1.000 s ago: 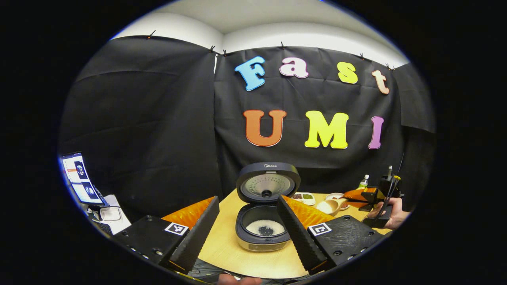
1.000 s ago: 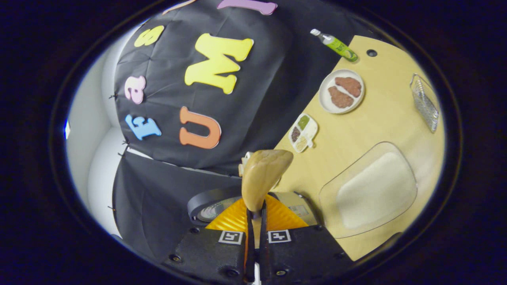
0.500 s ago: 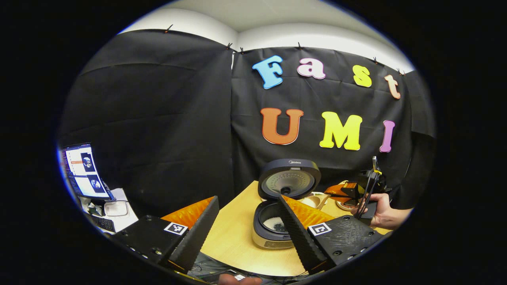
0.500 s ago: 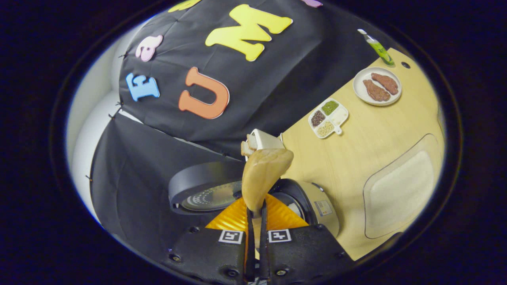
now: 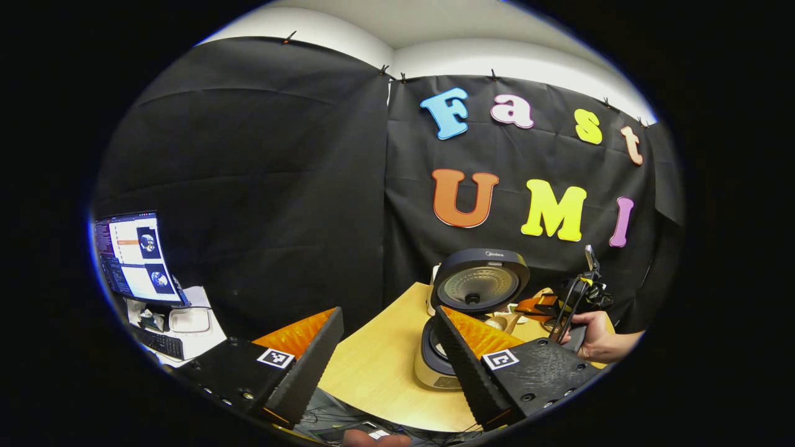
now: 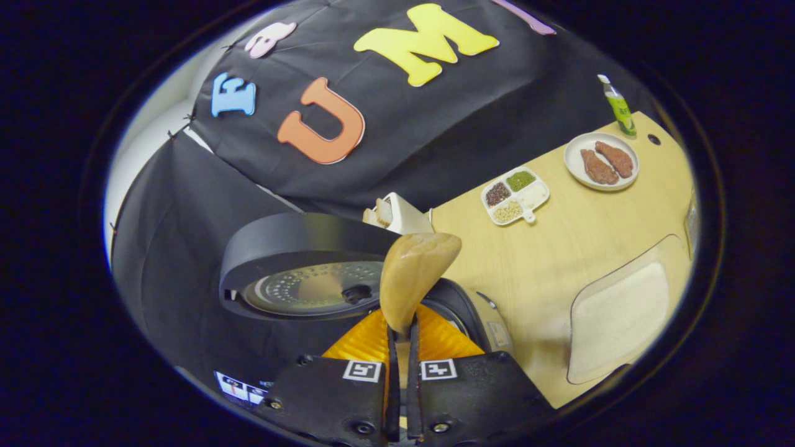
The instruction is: Close the left gripper, press the button to open the rice cooker; take a wooden spoon from the chopstick holder with the right hand, scoop a spoonful of rice and pour it into the rice cooker, then put the wooden spoon back into the chopstick holder.
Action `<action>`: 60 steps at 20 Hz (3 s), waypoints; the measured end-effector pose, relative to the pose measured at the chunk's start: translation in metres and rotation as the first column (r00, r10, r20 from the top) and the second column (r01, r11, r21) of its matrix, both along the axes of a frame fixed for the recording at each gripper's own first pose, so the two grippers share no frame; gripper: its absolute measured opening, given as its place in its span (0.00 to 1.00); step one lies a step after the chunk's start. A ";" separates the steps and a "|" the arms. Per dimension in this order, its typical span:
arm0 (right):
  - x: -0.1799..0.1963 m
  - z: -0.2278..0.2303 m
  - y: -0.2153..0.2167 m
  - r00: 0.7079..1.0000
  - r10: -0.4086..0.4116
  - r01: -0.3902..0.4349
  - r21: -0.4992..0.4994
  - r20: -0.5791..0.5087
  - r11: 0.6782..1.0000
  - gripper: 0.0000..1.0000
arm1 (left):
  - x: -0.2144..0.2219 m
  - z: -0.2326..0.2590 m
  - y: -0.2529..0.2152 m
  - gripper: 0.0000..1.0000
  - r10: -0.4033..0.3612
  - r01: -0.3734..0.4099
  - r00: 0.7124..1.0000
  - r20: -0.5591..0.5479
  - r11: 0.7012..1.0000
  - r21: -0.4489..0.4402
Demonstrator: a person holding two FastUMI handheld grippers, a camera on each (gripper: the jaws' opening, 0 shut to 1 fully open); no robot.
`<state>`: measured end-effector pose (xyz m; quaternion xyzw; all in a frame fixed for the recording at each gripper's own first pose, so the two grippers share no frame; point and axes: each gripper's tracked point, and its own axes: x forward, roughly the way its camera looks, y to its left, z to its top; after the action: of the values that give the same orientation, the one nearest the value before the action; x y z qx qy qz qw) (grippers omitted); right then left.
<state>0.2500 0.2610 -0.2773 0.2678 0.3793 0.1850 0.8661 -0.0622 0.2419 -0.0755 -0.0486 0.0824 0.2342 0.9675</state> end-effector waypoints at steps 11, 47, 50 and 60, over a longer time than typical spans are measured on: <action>-0.006 -0.005 0.000 0.996 0.043 -0.030 -0.168 0.080 0.985 0.10 | -0.010 -0.003 0.019 0.95 0.026 -0.026 1.000 0.007 1.000 -0.014; -0.042 0.080 0.063 0.681 0.581 -0.075 -0.747 0.446 0.660 0.10 | -0.022 -0.003 0.009 0.95 0.020 -0.021 0.998 0.062 1.000 0.007; -0.043 0.090 0.067 0.598 0.654 -0.051 -0.793 0.463 0.608 0.12 | -0.022 -0.005 0.008 0.95 0.012 -0.012 0.998 0.060 1.000 0.003; -0.066 0.095 0.063 0.582 0.663 -0.105 -0.764 0.472 0.636 0.10 | -0.016 -0.003 -0.006 0.95 0.004 -0.005 0.998 0.059 1.000 0.006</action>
<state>0.1840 0.3235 -0.1820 -0.2516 0.0984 0.3248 0.9064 -0.0778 0.2355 -0.0787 -0.0528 0.0532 0.2351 0.9691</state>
